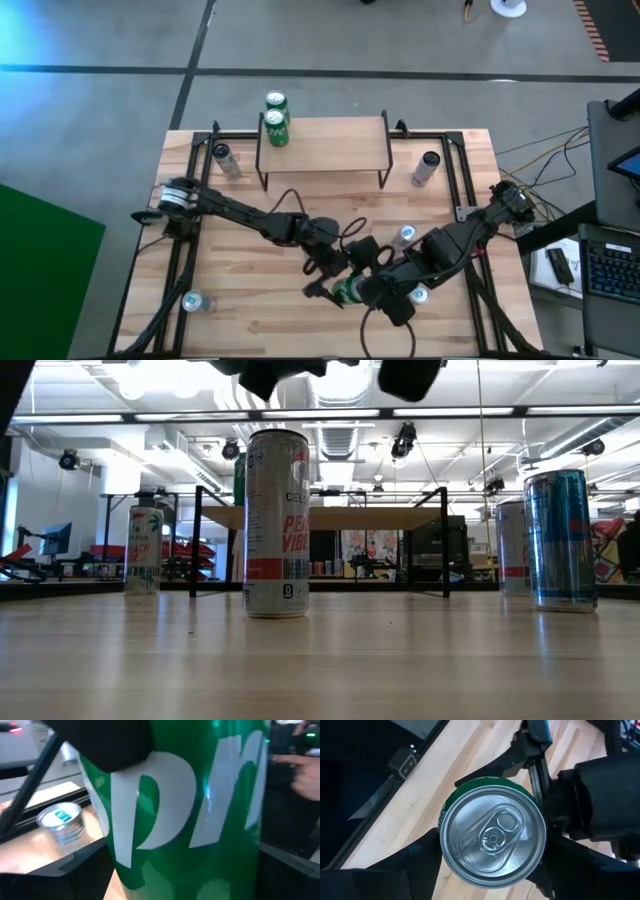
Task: Place canned beverage on shelf
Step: Put the top left white soda can on the shelf
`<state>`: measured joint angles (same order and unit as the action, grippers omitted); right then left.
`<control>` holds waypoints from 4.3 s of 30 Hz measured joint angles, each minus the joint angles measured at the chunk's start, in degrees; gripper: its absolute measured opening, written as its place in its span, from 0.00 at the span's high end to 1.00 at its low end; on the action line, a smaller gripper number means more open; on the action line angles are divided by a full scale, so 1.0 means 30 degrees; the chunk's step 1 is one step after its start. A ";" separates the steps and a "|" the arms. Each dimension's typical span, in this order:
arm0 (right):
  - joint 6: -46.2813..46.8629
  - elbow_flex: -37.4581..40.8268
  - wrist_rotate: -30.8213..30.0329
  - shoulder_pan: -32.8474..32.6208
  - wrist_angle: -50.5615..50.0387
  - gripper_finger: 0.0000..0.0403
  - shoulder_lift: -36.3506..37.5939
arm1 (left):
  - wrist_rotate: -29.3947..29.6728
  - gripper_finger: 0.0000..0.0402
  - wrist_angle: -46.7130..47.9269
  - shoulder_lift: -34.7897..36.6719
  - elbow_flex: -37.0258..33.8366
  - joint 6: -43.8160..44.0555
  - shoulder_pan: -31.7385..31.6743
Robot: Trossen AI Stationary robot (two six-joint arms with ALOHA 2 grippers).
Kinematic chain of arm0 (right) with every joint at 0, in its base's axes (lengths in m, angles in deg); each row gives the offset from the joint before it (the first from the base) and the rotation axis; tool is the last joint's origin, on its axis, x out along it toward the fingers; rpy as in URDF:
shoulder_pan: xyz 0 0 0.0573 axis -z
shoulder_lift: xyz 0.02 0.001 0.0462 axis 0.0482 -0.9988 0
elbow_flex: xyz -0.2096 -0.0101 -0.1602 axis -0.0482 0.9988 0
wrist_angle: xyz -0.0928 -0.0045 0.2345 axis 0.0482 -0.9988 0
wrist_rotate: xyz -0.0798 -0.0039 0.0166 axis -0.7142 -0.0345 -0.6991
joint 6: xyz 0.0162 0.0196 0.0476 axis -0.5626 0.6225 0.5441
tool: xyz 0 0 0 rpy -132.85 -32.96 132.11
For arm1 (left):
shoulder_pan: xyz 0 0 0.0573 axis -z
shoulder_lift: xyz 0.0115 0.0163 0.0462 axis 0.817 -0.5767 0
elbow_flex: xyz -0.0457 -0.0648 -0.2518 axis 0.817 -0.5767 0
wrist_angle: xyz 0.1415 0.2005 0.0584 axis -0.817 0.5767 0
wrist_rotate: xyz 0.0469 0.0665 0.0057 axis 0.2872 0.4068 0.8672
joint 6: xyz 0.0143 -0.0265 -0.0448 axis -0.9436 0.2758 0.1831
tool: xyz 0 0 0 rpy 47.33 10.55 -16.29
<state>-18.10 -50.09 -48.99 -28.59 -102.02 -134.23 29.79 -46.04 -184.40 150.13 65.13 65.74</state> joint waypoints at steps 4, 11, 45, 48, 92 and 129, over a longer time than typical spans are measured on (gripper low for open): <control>0.0260 0.0247 0.0380 -0.0044 -0.0091 0.28 0.0000 | -0.0384 0.11 0.0087 -0.0305 0.0284 -0.1026 -0.0043; 0.0493 0.0370 0.0232 -0.0477 -0.0065 0.28 0.0000 | -0.0306 0.23 0.0215 -0.0232 0.0187 -0.1191 -0.0072; 1.4024 0.2801 -1.6245 -0.4182 -0.4918 0.18 0.3150 | 1.1549 0.23 -0.4209 0.5334 -0.5838 0.0881 -0.2153; 1.5244 0.4037 -1.6890 -0.4182 -0.4913 0.18 0.3191 | 1.2883 0.23 -0.5830 0.7862 -0.8769 0.1340 -0.2948; 2.6539 1.5701 -1.9337 -0.3207 -0.0965 0.19 0.3381 | 1.7301 0.23 -1.0411 1.3149 -1.8457 0.1245 -1.1620; 2.6874 1.5721 -1.9017 -0.3206 -0.0841 0.19 0.3381 | 1.9700 0.22 -0.8360 1.3989 -1.8192 0.0601 -1.1598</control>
<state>62.52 -2.93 -106.04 -38.21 -104.54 -124.09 88.90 -71.11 -142.43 95.56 66.94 30.95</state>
